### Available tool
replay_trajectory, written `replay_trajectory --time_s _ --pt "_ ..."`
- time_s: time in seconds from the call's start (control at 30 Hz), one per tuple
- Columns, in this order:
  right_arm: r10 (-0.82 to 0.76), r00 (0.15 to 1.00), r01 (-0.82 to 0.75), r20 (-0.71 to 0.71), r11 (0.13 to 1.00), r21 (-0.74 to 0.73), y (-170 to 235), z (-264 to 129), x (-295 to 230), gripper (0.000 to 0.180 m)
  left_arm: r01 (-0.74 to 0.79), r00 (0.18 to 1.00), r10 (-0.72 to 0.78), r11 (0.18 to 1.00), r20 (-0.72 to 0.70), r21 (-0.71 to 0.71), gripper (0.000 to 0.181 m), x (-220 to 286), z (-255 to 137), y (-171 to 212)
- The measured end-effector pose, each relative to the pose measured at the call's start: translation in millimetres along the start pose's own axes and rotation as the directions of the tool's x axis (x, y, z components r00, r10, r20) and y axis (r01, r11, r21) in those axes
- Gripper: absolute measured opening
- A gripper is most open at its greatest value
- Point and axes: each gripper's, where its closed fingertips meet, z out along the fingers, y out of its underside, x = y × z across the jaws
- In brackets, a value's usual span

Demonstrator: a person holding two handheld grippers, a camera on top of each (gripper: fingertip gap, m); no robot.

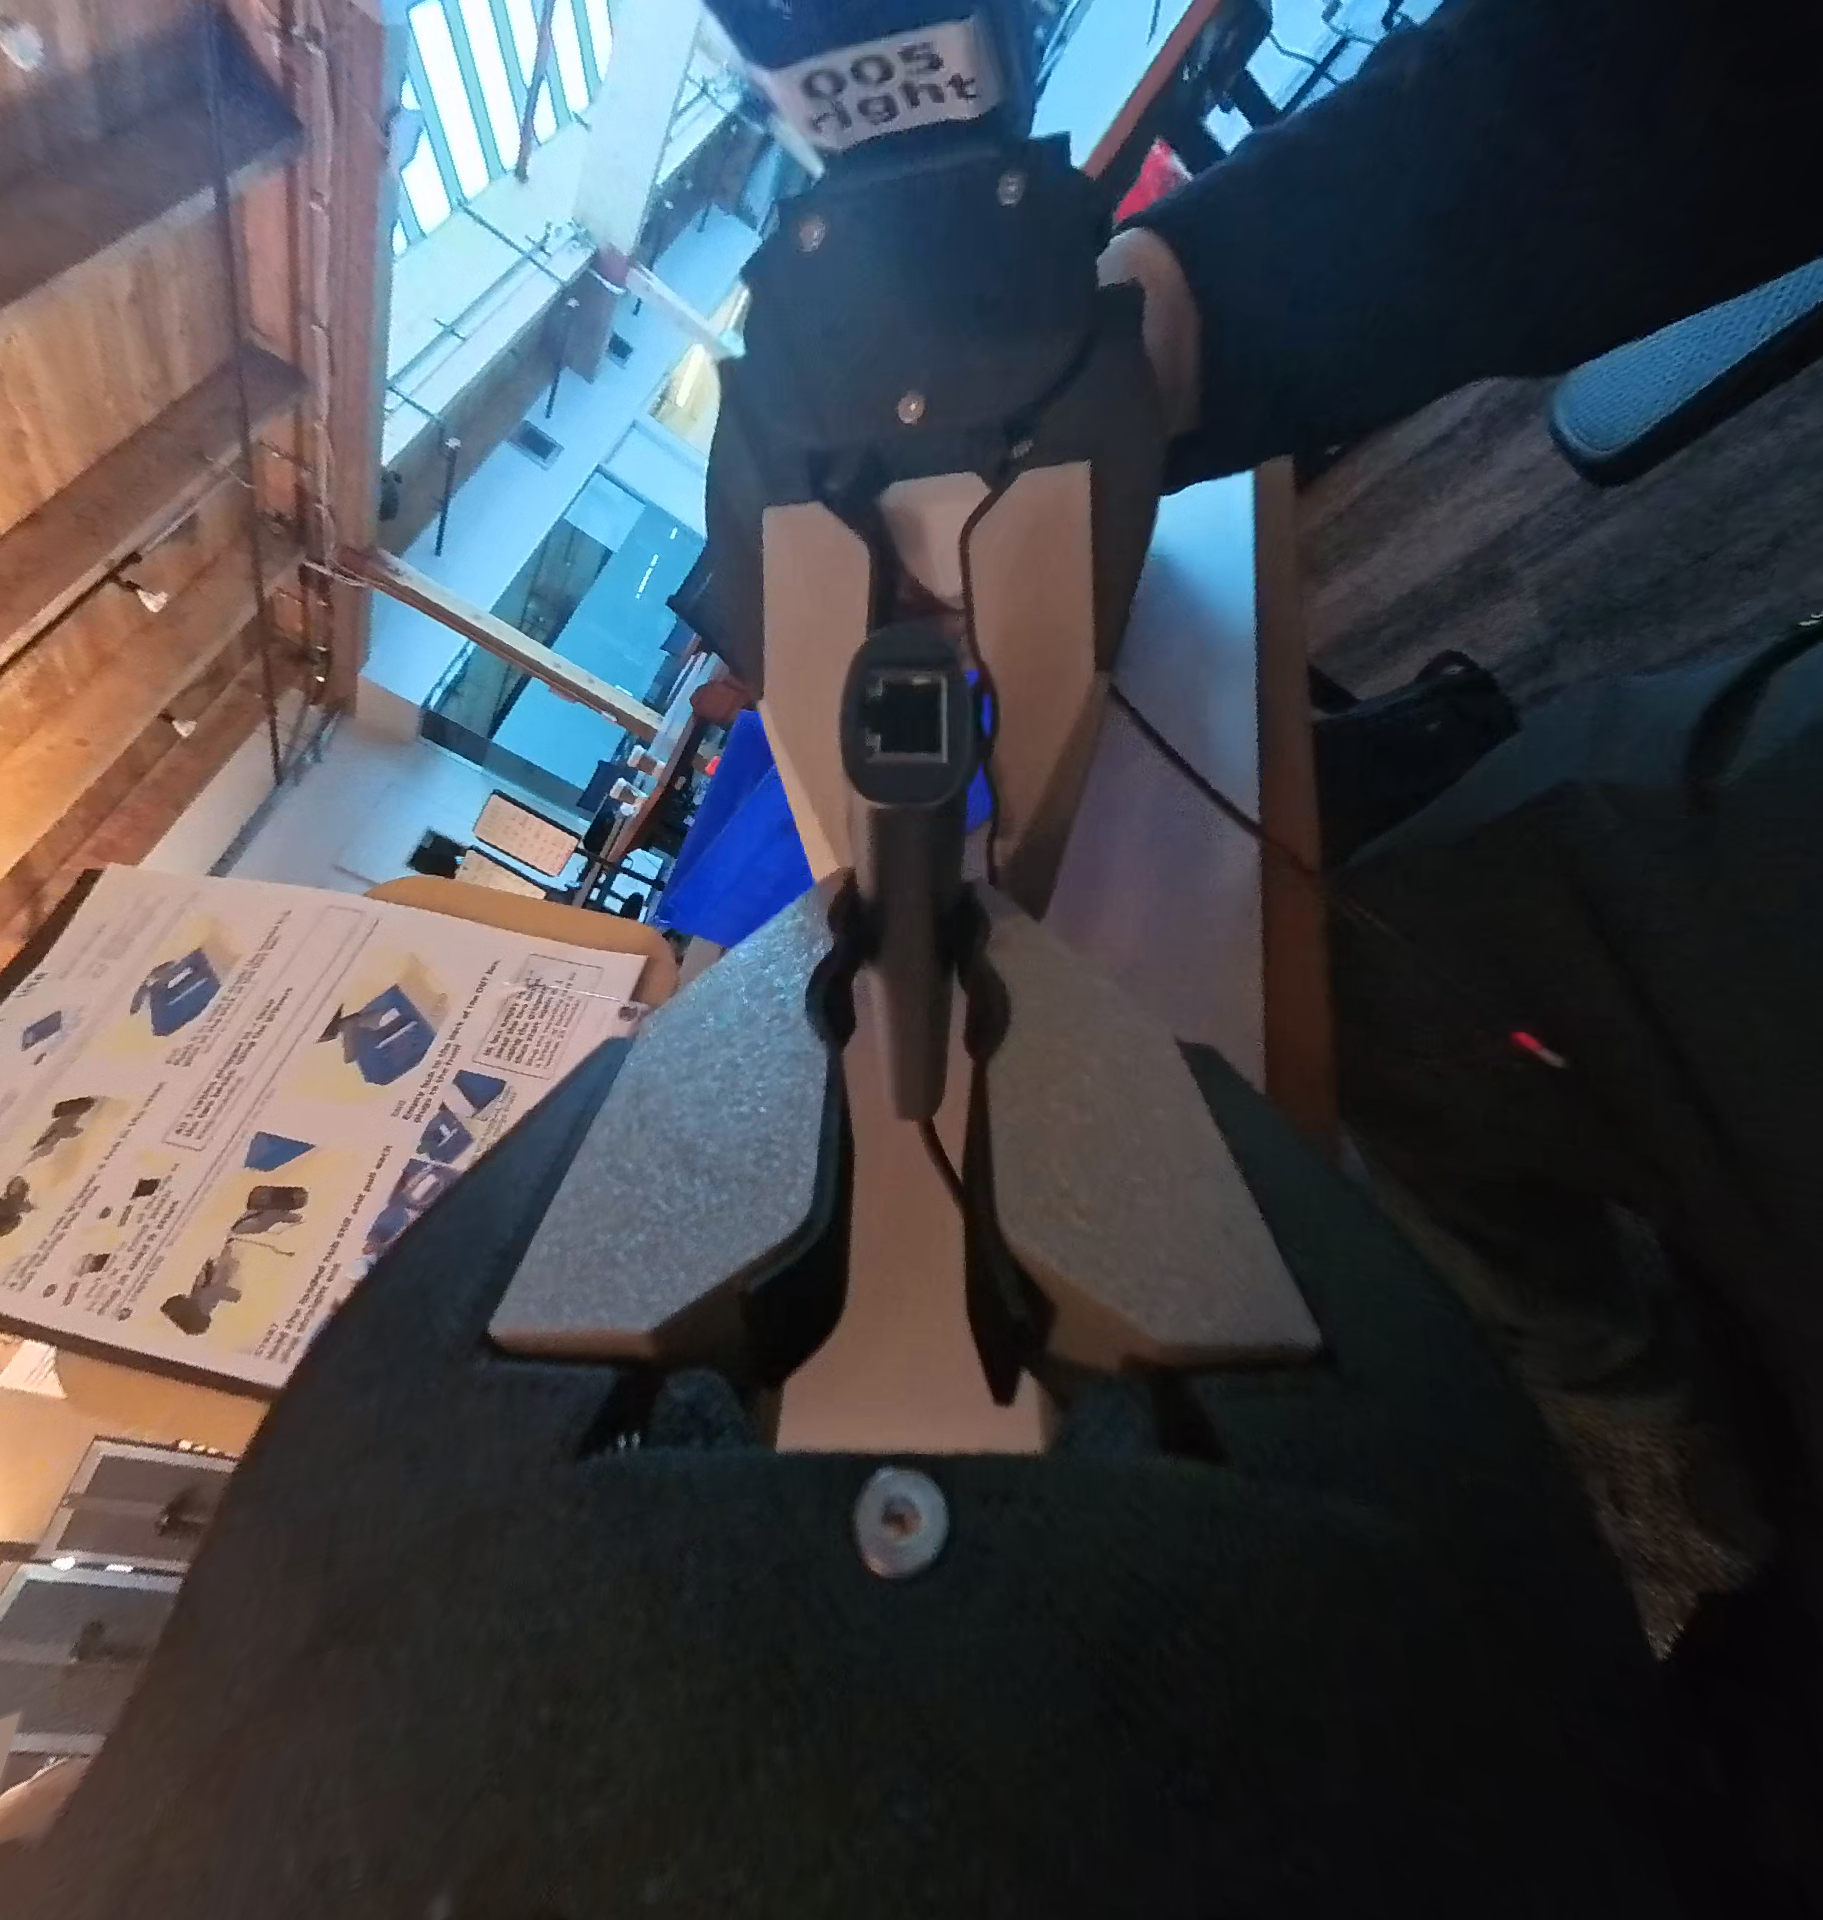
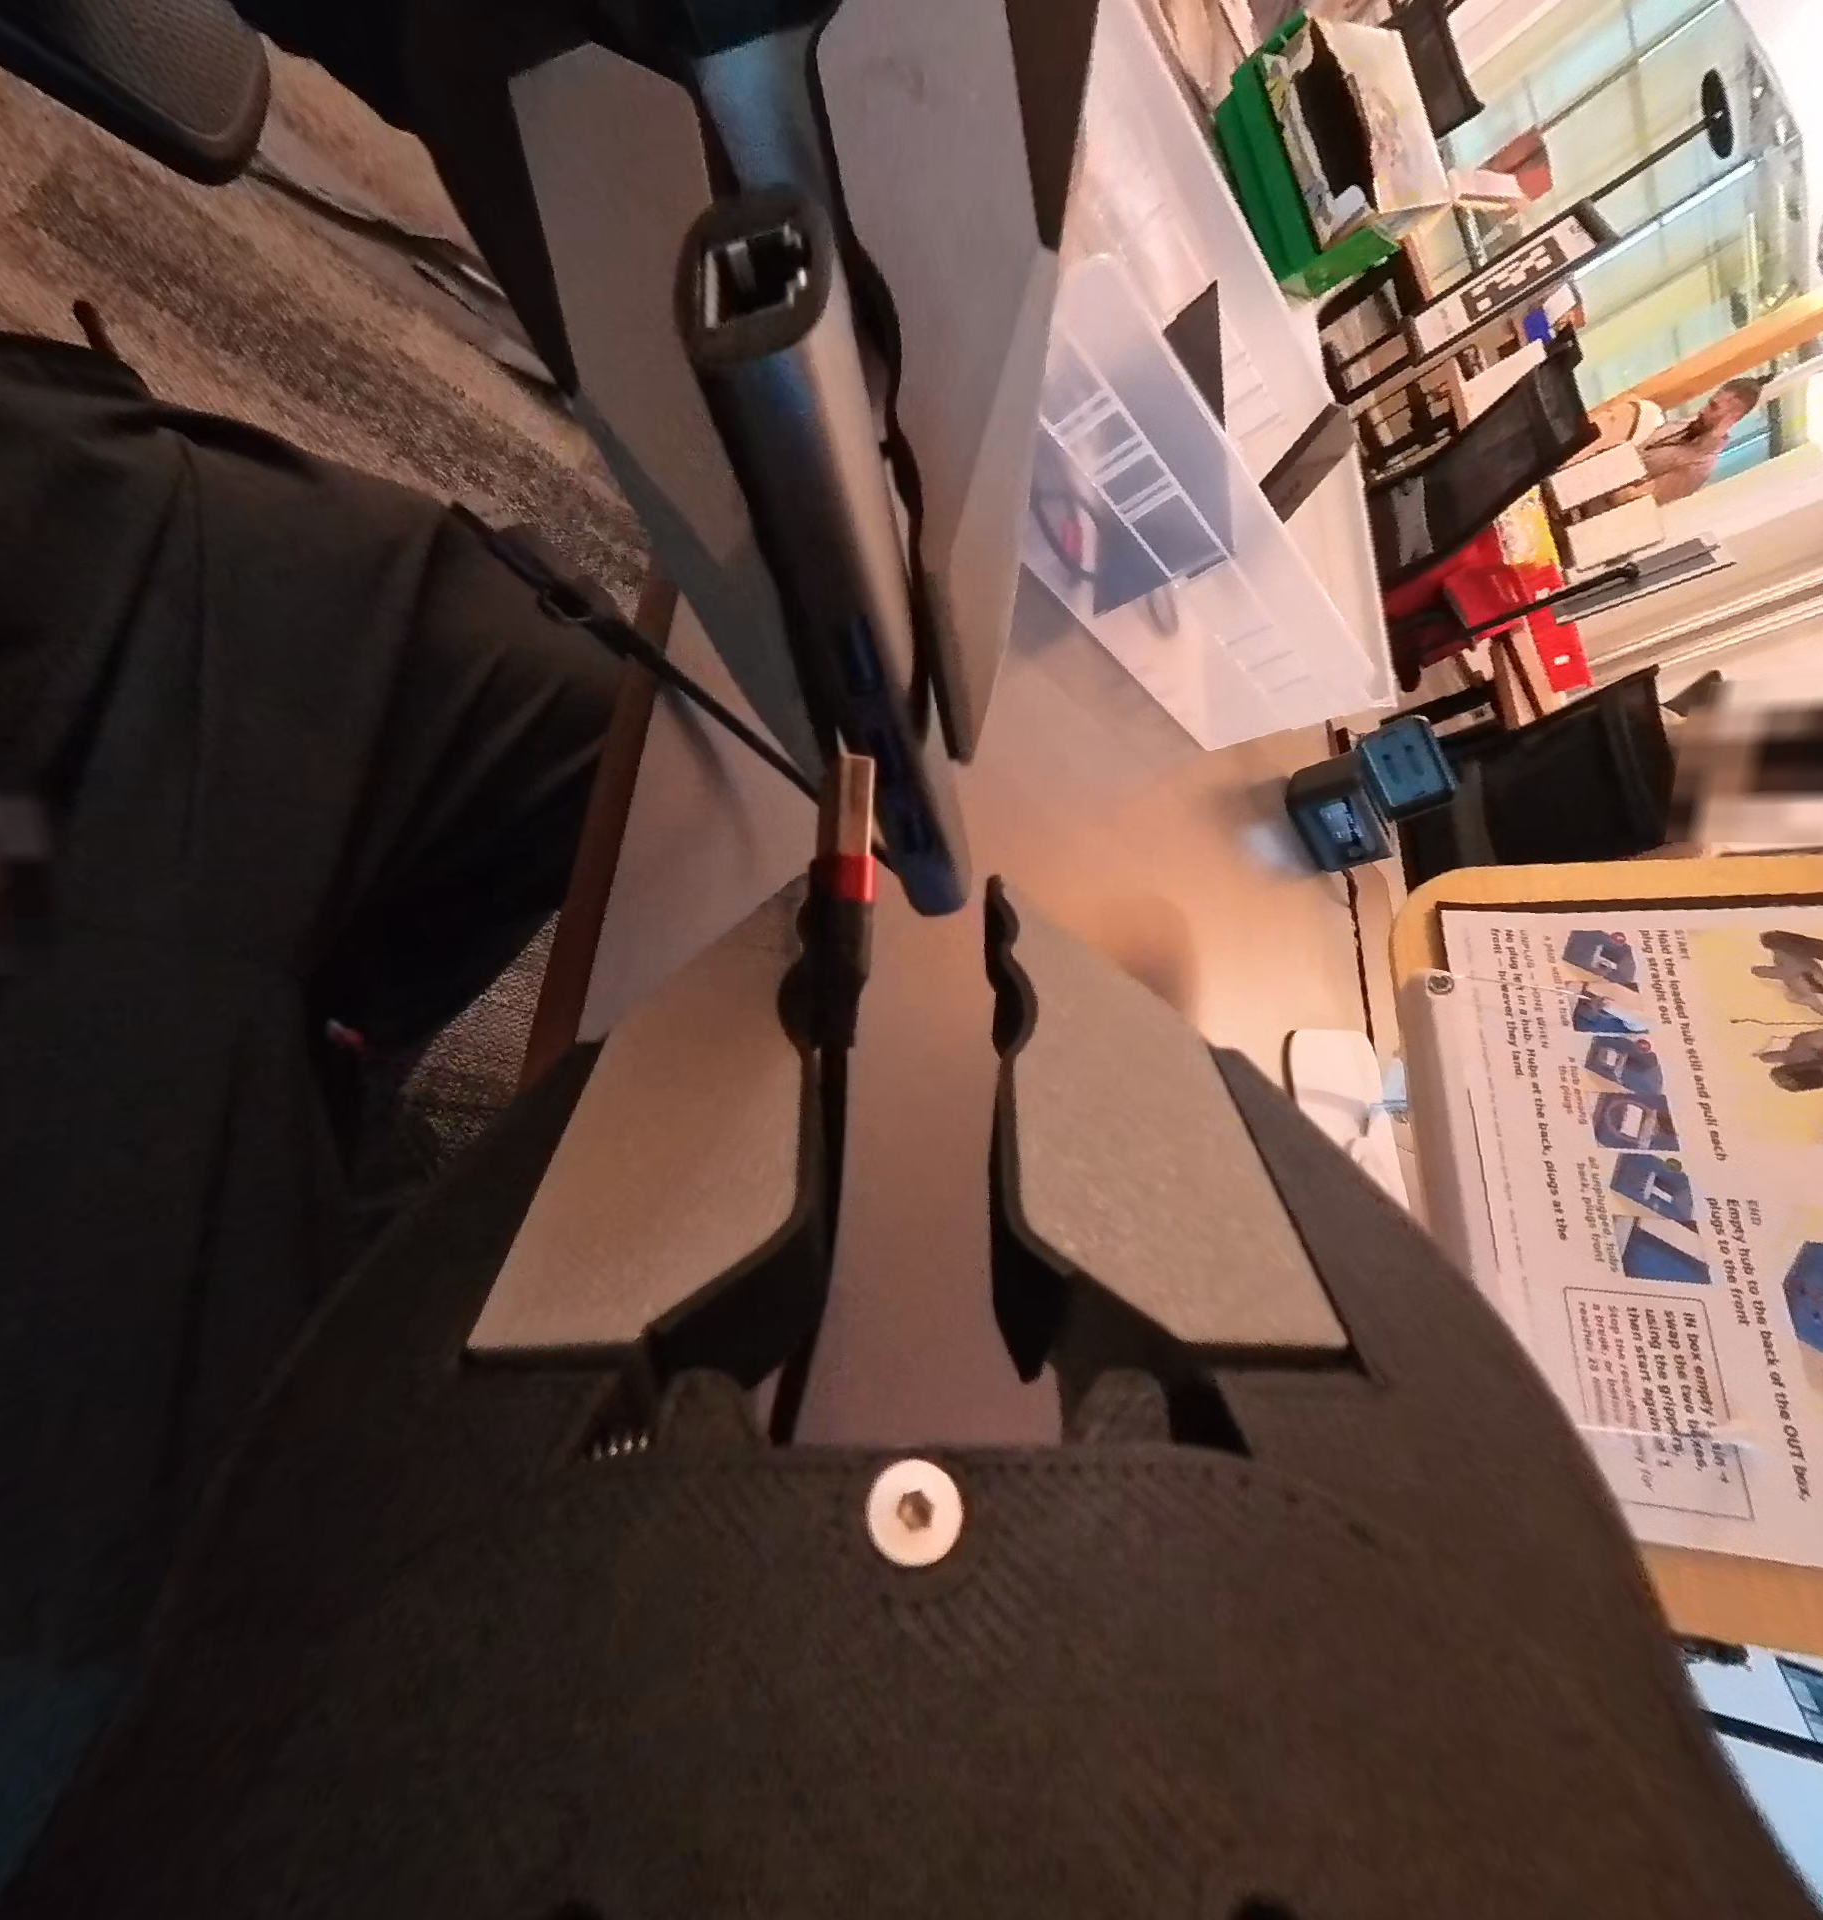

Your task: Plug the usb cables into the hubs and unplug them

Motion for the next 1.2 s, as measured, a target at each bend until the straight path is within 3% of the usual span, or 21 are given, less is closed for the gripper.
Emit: replay_trajectory --time_s 0.03,0.1,0.33,0.53,0.67,0.8,1.2 --pt "0.005 1.000 -0.005 -0.004 1.000 0.007 -1.2 -1.6 1.2 0.027 0.003 1.000 -0.003 1.000 0.001 0.000 0.014 -0.5 -0.2 0.5" --pt "0.026 1.000 -0.026 0.000 0.999 0.034 -6.6 -1.6 2.0 0.000 0.023 1.000 -0.023 1.000 -0.006 0.001 0.014 1.4 2.6 2.4" --pt "-0.025 0.998 0.014 -0.063 0.986 -0.166 27.4 20.0 6.9 0.000 -0.060 0.998 0.064 0.985 0.023 -0.160 0.014 -0.2 11.9 43.4" --pt "0.113 0.981 -0.148 -0.157 0.961 -0.232 66.8 28.0 29.4 0.000 -0.206 0.973 0.223 0.957 0.064 -0.206 0.014 -21.4 7.4 56.2" --pt "0.289 0.941 -0.324 -0.175 0.920 -0.223 91.3 48.8 35.2 0.000 -0.208 0.969 0.230 0.956 0.089 -0.206 0.014 -30.9 15.8 70.9" --pt "0.326 0.931 -0.361 -0.165 0.892 -0.272 115.1 67.5 31.3 0.000 -0.212 0.971 0.230 0.957 0.070 -0.200 0.014 -29.6 25.2 95.5" --pt "0.380 0.924 -0.382 -0.048 0.903 -0.196 93.7 56.6 22.4 0.018 -0.241 0.968 0.250 0.947 0.014 -0.211 0.014 -16.3 23.2 119.0"
